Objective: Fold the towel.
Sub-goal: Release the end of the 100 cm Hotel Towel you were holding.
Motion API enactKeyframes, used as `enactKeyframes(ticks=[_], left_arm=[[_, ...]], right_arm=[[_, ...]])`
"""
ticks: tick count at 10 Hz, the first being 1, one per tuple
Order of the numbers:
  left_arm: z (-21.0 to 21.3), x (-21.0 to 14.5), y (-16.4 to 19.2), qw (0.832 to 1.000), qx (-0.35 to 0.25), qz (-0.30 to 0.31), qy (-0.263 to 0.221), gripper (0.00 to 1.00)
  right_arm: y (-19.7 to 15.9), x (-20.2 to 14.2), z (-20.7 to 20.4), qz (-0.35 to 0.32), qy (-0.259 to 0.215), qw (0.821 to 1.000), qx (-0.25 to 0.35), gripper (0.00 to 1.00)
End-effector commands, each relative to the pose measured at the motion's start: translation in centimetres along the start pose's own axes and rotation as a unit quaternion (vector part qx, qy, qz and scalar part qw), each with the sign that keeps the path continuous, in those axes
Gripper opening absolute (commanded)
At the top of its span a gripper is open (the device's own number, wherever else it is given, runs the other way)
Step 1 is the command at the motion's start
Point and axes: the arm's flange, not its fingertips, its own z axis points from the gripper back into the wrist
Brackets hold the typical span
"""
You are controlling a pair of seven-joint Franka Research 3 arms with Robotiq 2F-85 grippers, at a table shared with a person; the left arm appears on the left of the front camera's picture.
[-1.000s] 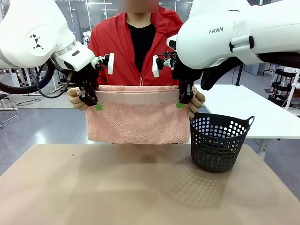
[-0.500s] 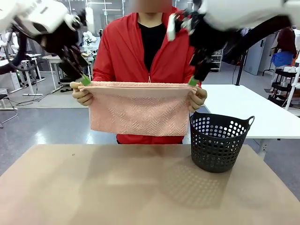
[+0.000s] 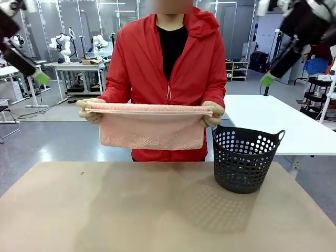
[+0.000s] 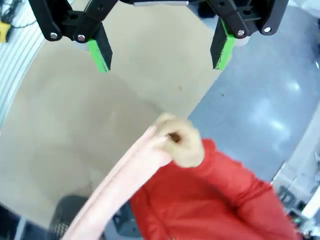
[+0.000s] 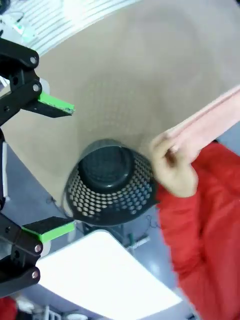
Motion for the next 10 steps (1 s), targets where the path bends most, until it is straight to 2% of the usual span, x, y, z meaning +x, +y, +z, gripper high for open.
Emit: enactKeyframes(ticks=[1,3,4,6,7,8,10], left_arm=[[2.1,-3.5,0.5,0.996,0.029,0.083,-0.002,1.00],[3.1,-7.4,2.5,0.988,0.023,0.151,-0.009,1.00],[3.2,-8.4,2.9,0.986,0.020,0.164,-0.011,1.00],[3.3,-9.0,3.1,0.984,0.023,0.174,-0.015,1.00],[3.1,-8.9,3.0,0.988,0.029,0.151,-0.027,1.00],[3.5,-9.5,3.9,0.986,0.024,0.165,-0.010,1.00],[3.5,-9.5,3.9,0.986,0.024,0.165,-0.010,1.00]], right_arm=[[-0.2,-2.9,0.5,-0.094,-0.017,0.995,-0.002,1.00],[-0.9,-5.6,1.2,-0.146,-0.023,0.989,-0.010,1.00],[-1.2,-6.2,1.1,-0.160,-0.020,0.987,-0.008,1.00],[-1.4,-6.7,1.4,-0.175,-0.023,0.984,-0.004,1.00],[-1.4,-6.6,1.5,-0.176,-0.024,0.984,-0.004,1.00],[-1.4,-5.7,0.7,-0.161,-0.007,0.987,0.009,1.00],[-1.9,-6.8,1.7,-0.161,-0.012,0.987,-0.004,1.00]])
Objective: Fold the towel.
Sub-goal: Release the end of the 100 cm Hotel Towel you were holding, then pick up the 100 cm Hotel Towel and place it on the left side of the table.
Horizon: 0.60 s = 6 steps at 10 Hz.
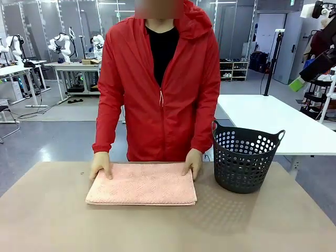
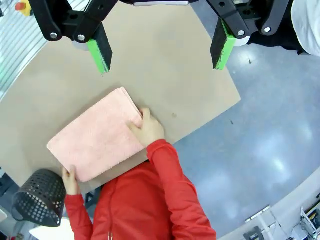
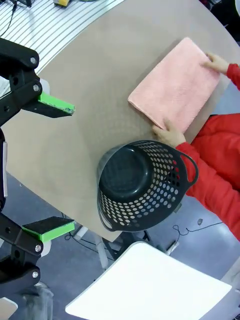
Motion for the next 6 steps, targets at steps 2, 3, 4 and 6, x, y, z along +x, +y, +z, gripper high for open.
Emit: enactKeyframes(ticks=[2,3,4,6], left_arm=[[0.00,0.00,0.00,1.000,0.000,0.000,0.000,1.00],[0.00,0.00,0.00,1.000,0.000,0.000,0.000,1.00],[0.00,0.00,0.00,1.000,0.000,0.000,0.000,1.00],[0.00,0.00,0.00,1.000,0.000,0.000,0.000,1.00]], right_arm=[[-0.18,-0.16,0.27,-0.003,-0.002,1.000,-0.003,1.00],[-0.18,-0.16,0.27,-0.003,-0.002,1.000,-0.003,1.00],[-0.18,-0.16,0.27,-0.003,-0.002,1.000,-0.003,1.00],[-0.18,-0.16,0.27,-0.003,-0.002,1.000,-0.003,1.00]])
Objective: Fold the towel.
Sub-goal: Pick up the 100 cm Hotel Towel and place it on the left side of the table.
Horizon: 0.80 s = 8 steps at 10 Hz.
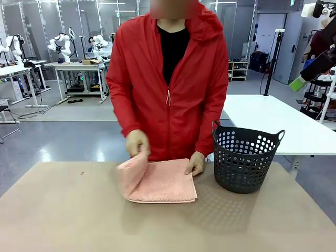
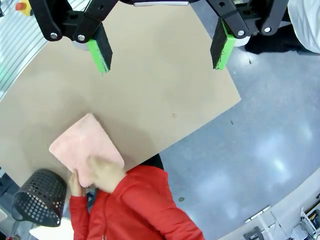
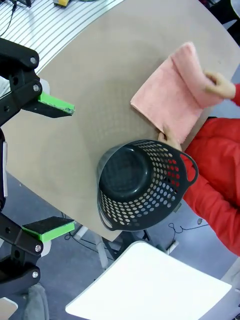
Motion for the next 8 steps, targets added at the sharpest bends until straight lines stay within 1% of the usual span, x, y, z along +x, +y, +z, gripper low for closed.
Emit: enactKeyframes(ticks=[1,8], left_arm=[[0.00,0.01,-0.02,1.000,0.000,0.000,0.000,1.00],[0.00,0.01,-0.02,1.000,0.000,0.000,0.000,1.00]], right_arm=[[-0.13,-0.14,0.16,-0.002,-0.001,1.000,-0.002,1.00],[-0.13,-0.14,0.16,-0.002,-0.001,1.000,-0.002,1.00]])
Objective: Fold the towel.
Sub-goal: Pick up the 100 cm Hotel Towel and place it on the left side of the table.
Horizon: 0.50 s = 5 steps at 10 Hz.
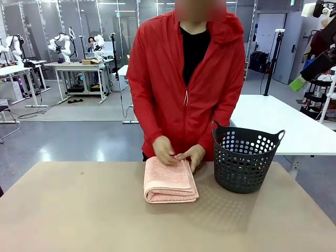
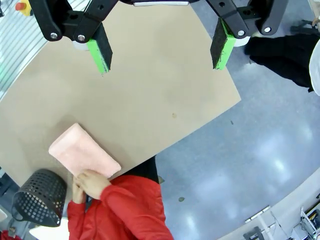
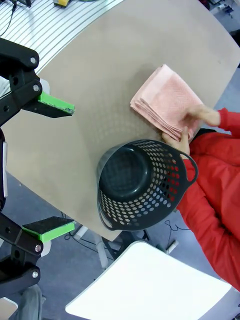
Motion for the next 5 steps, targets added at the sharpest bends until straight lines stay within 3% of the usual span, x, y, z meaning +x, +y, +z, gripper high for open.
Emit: enactKeyframes(ticks=[1,5], left_arm=[[0.00,0.01,-0.02,1.000,0.000,0.000,0.000,1.00],[0.00,0.01,-0.02,1.000,0.000,0.000,0.000,1.00]], right_arm=[[-0.14,-0.14,0.08,-0.002,0.000,1.000,-0.002,1.00],[-0.14,-0.14,0.08,-0.002,0.000,1.000,-0.002,1.00]])
